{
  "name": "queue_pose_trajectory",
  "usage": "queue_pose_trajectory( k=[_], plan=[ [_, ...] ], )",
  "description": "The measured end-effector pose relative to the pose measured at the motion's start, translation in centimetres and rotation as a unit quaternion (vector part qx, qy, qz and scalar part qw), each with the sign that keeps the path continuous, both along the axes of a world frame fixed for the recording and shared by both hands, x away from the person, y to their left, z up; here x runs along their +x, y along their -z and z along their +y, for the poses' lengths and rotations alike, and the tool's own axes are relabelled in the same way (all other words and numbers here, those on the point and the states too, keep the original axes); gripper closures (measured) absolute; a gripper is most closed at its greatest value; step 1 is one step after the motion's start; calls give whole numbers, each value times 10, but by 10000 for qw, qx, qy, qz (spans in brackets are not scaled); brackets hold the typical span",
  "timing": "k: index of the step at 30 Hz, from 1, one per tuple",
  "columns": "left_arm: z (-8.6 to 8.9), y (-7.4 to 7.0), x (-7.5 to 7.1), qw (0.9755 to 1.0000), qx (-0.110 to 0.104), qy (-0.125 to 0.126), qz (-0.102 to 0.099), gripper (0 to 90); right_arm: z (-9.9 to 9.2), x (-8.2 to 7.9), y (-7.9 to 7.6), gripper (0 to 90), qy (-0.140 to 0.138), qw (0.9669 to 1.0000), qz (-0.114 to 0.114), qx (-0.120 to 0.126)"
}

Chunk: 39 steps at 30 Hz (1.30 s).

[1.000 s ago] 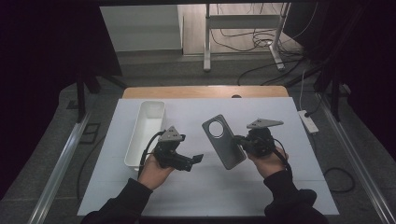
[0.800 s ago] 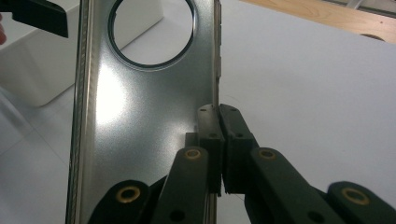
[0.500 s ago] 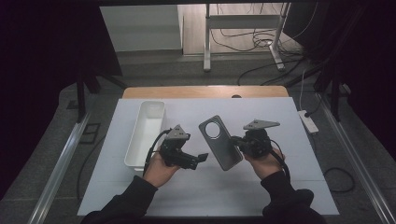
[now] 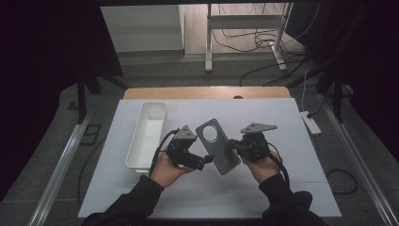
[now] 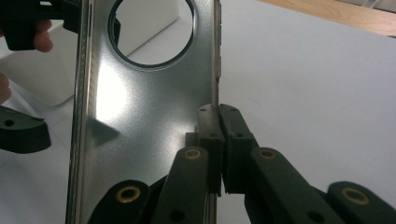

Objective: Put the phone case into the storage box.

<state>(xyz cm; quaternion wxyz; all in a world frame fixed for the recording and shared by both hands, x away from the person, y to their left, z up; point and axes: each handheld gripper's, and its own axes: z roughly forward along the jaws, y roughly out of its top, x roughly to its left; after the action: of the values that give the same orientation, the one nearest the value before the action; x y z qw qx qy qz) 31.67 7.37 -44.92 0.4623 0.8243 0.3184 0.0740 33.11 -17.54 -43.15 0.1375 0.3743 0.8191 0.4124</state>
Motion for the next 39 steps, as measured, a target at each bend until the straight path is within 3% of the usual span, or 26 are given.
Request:
queue_pose_trajectory(
  k=[14,23,24,29,30,31,34,39],
  plan=[
    [-4,2,1,10000,28,88,30,141,4,-3,2,884,-41,10000,-32,37],
    [2,3,2,9992,-257,70,290,475,8,-5,4,883,-86,9999,-65,47],
    [3,3,3,9987,-330,117,364,475,8,-5,4,883,-86,9999,-65,47],
    [7,2,5,9958,-631,209,629,672,9,-6,6,878,-113,9999,-71,-2],
    [8,2,6,9942,-747,285,724,712,9,-6,6,877,-127,9999,-74,-20],
    [7,2,5,9944,-713,283,724,788,10,-6,7,877,-134,9999,-66,-41],
    [6,1,5,9945,-605,329,795,791,11,-6,8,878,-120,9999,-58,-88],
    [10,-3,5,9959,-493,272,711,795,9,-7,7,845,-220,9997,-59,70]
  ],
)
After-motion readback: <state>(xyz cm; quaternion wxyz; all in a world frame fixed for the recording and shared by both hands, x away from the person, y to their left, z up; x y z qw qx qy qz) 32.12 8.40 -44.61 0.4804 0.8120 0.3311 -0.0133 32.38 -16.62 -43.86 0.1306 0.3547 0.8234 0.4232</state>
